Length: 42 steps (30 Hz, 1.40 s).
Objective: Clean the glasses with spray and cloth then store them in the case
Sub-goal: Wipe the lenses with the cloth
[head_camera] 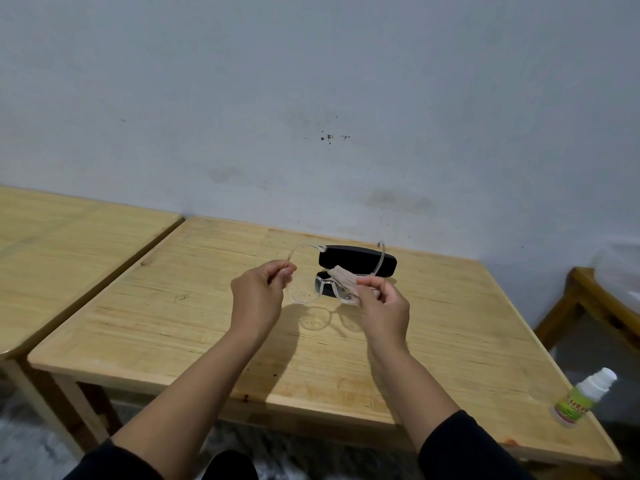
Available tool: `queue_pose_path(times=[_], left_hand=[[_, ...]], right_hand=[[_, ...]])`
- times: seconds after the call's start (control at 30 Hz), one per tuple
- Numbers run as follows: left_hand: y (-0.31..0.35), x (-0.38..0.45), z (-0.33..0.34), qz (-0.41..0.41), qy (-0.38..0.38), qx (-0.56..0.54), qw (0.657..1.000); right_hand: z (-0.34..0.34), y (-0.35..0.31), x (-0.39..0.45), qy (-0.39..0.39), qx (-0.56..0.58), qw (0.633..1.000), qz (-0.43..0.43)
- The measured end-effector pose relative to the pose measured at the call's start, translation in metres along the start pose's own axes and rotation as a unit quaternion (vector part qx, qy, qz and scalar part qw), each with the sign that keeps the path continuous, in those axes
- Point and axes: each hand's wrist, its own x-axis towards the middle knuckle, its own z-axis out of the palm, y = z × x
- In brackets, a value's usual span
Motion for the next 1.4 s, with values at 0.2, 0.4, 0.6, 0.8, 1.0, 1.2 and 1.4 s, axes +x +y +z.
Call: queue_pose_path(times=[0.2,0.4,0.6,0.8,1.0,1.2,1.4], left_hand=[[0.005,-0.012,0.008,0.058,-0.007,0.023,0.998],[0.009,-0.02,0.019,0.151,0.005,0.033,0.988],[0.008,-0.019,0.027,0.186,0.026,0.031,0.982],[0.001,-0.008,0.025,0.186,0.025,0.056,0.981],[0.001,0.003,0.012,0.188,0.011,0.076,0.979],[0.002,0.008,0.005,0.174,-0.008,0.093,0.98],[-0.001,-0.001,0.006,0.178,-0.014,0.094,0.979]], right_hand=[[0.004,0.0,-0.009,0.105,0.048,0.993,-0.019],[0.0,0.0,-0.006,0.146,0.066,0.987,-0.024],[-0.007,-0.004,-0.004,0.091,0.062,0.994,-0.016],[-0.018,0.0,0.007,-0.058,-0.013,0.998,-0.001],[-0.031,-0.01,0.016,-0.241,-0.105,0.965,-0.021],[-0.037,-0.015,0.025,-0.276,-0.187,0.94,-0.068],[-0.028,-0.003,0.015,-0.065,-0.063,0.995,-0.047]])
